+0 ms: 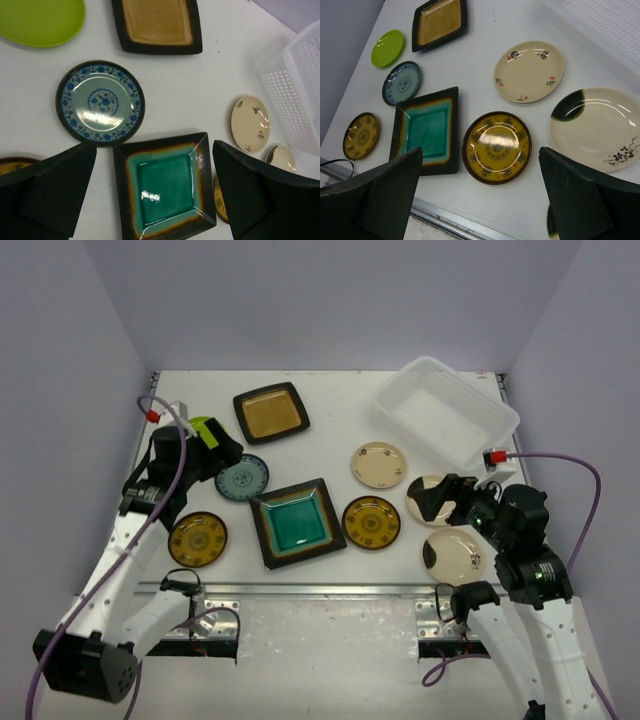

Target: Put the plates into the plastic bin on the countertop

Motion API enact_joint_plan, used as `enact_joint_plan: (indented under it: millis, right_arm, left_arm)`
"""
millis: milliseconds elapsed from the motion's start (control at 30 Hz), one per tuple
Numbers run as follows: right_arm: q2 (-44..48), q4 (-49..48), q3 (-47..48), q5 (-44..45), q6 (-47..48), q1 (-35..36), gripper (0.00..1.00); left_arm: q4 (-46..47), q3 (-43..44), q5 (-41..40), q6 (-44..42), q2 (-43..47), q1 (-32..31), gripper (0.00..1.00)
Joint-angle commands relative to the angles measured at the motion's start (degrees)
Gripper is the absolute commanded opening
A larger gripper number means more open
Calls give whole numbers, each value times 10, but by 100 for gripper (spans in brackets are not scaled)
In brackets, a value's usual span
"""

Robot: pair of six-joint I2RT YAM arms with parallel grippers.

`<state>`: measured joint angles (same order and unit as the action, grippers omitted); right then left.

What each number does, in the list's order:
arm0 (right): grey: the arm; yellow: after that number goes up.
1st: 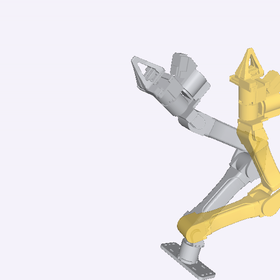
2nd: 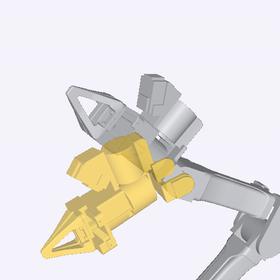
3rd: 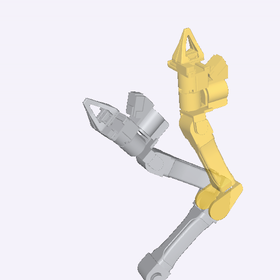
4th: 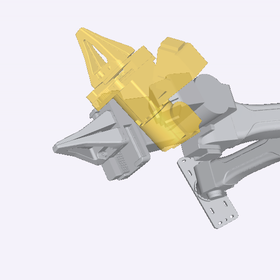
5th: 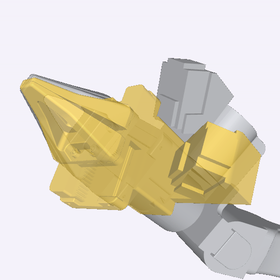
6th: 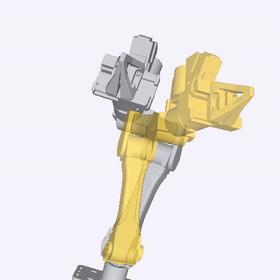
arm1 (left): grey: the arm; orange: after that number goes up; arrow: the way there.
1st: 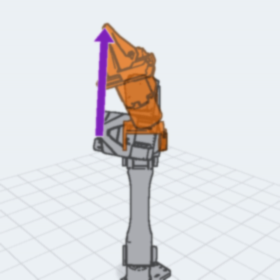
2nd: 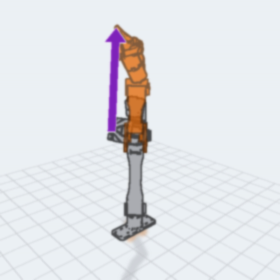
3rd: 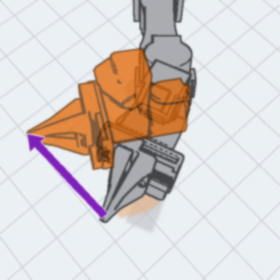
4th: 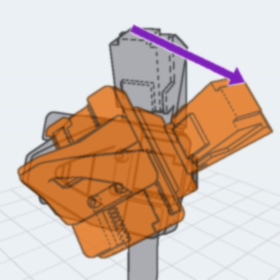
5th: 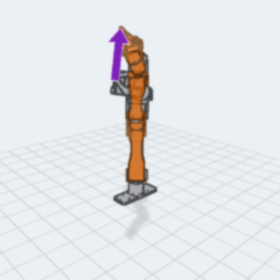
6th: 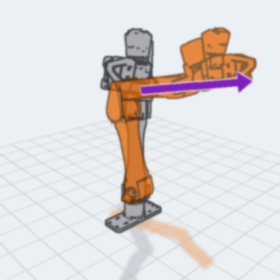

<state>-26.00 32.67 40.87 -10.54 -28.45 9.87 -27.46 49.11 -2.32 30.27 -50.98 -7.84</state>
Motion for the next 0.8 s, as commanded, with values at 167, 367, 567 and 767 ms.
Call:
enact_joint_plan:
  millis: [167,367,567,767]
  right_arm:
    - [-7,-35,-11,-92,9,-2,99]
    - [10,-25,-17,-106,18,-2,99]
    - [7,-36,-25,-124,15,-2,99]
    - [-1,-47,-26,-144,9,-2,99]
  left_arm:
    - [70,204,81,25,-295,84,100]
    - [39,383,198,-6,-485,141,100]
    - [-77,578,247,-85,-700,144,100]
    - [-101,633,251,-111,-759,140,100]
